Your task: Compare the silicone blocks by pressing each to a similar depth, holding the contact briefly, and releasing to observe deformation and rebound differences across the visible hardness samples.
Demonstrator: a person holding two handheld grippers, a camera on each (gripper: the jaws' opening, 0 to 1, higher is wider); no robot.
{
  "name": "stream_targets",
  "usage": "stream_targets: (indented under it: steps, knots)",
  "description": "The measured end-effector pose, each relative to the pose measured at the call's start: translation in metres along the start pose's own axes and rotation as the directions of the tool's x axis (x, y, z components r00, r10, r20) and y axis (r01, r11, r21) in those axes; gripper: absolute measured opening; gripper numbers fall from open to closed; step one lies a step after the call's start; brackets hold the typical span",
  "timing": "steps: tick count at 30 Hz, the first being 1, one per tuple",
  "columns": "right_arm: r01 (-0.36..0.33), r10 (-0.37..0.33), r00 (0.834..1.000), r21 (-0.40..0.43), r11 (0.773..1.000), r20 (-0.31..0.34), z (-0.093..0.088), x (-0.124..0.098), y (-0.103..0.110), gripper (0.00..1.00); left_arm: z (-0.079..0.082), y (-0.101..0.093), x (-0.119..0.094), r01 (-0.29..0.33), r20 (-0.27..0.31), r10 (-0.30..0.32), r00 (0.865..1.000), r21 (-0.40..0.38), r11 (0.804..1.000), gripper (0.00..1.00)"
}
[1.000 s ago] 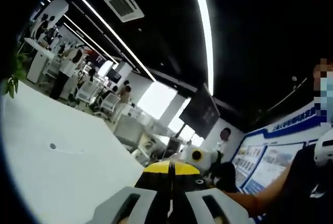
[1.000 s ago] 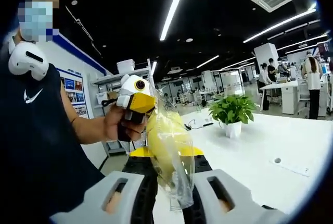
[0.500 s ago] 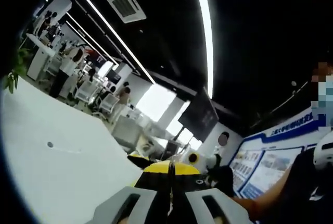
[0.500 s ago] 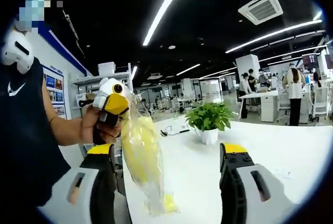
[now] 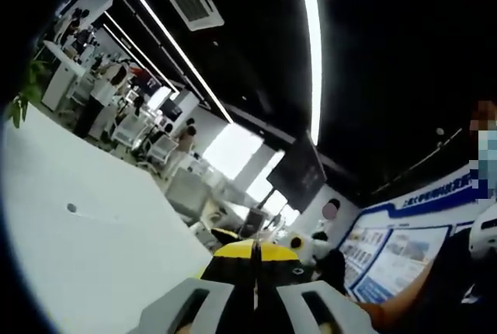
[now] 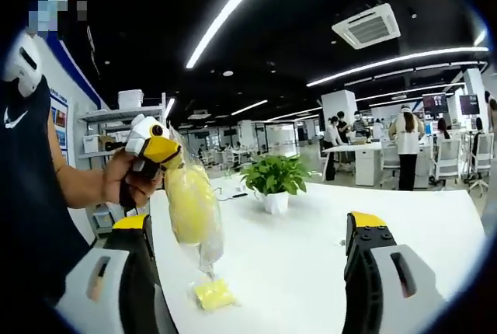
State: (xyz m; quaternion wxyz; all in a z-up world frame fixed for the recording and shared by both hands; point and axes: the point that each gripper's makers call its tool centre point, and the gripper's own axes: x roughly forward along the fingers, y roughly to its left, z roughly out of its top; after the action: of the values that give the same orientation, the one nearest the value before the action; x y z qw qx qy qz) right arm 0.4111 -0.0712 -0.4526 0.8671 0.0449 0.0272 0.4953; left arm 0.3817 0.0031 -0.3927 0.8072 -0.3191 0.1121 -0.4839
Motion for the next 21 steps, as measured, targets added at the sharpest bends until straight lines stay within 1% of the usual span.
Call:
stream_targets:
  steps: [1,3,5,6,8,11,12,13,14,15,16,18,19,20,21]
  knots:
    - [0.015,-0.015,1.0,0.003,1.0,0.0,-0.002,-0.005,-0.002,0.97,-0.001,0.002,0.001,-0.002,0.001,0.002,1.0,-0.006,1.0,0.0]
    - [0.037,-0.037,0.999,0.011,0.999,-0.005,-0.007,-0.013,-0.006,0.97,-0.005,0.007,0.003,-0.006,0.009,0.007,1.0,-0.051,0.999,0.0]
    - [0.062,-0.062,0.998,0.031,0.998,-0.013,-0.015,-0.022,-0.011,0.97,-0.01,0.013,0.004,-0.012,0.011,0.013,1.0,-0.063,0.998,0.0]
    - [0.08,-0.079,0.997,0.05,0.996,-0.02,-0.02,-0.028,-0.014,0.97,-0.013,0.016,0.005,-0.017,0.013,0.018,1.0,-0.086,0.996,0.0]
    - [0.11,-0.108,0.994,0.055,0.992,-0.03,-0.028,-0.038,-0.017,0.97,-0.017,0.019,0.005,-0.018,0.017,0.02,1.0,-0.1,0.995,0.0]
    - [0.147,-0.145,0.988,0.054,0.988,-0.047,-0.038,-0.051,-0.021,0.97,-0.028,0.028,0.006,-0.031,0.009,0.032,0.999,-0.129,0.991,0.0]
    - [0.181,-0.178,0.982,0.031,0.983,-0.067,-0.044,-0.056,-0.025,0.97,-0.032,0.032,0.007,-0.036,0.003,0.037,0.999,-0.137,0.99,0.0]
    - [0.229,-0.231,0.968,-0.031,0.973,-0.093,-0.052,-0.065,-0.032,0.97,-0.036,0.033,0.007,-0.042,-0.002,0.042,0.999,-0.142,0.989,0.0]
    - [0.242,-0.244,0.965,-0.036,0.97,-0.097,-0.057,-0.07,-0.033,0.97,-0.038,0.036,0.008,-0.047,-0.006,0.046,0.999,-0.146,0.988,0.0]
    - [0.239,-0.239,0.967,-0.001,0.971,-0.087,-0.062,-0.075,-0.03,0.97,-0.042,0.038,0.008,-0.05,-0.012,0.048,0.999,-0.152,0.987,0.0]
    - [0.25,-0.248,0.965,0.019,0.968,-0.086,-0.066,-0.079,-0.031,0.97,-0.044,0.039,0.008,-0.053,-0.015,0.051,0.999,-0.155,0.986,0.0]
    - [0.273,-0.272,0.958,0.003,0.962,-0.088,-0.077,-0.089,-0.031,0.97,-0.051,0.044,0.009,-0.062,-0.026,0.059,0.998,-0.161,0.985,0.0]
    - [0.296,-0.295,0.951,-0.003,0.955,-0.093,-0.085,-0.096,-0.032,0.97,-0.054,0.047,0.009,-0.066,-0.03,0.061,0.998,-0.166,0.984,0.0]
    - [0.306,-0.304,0.948,0.004,0.952,-0.099,-0.09,-0.099,-0.032,0.97,-0.058,0.05,0.009,-0.069,-0.033,0.065,0.997,-0.173,0.982,0.0]
    - [0.316,-0.311,0.944,0.032,0.948,-0.113,-0.099,-0.104,-0.032,0.97,-0.061,0.052,0.009,-0.072,-0.03,0.068,0.997,-0.193,0.979,0.0]
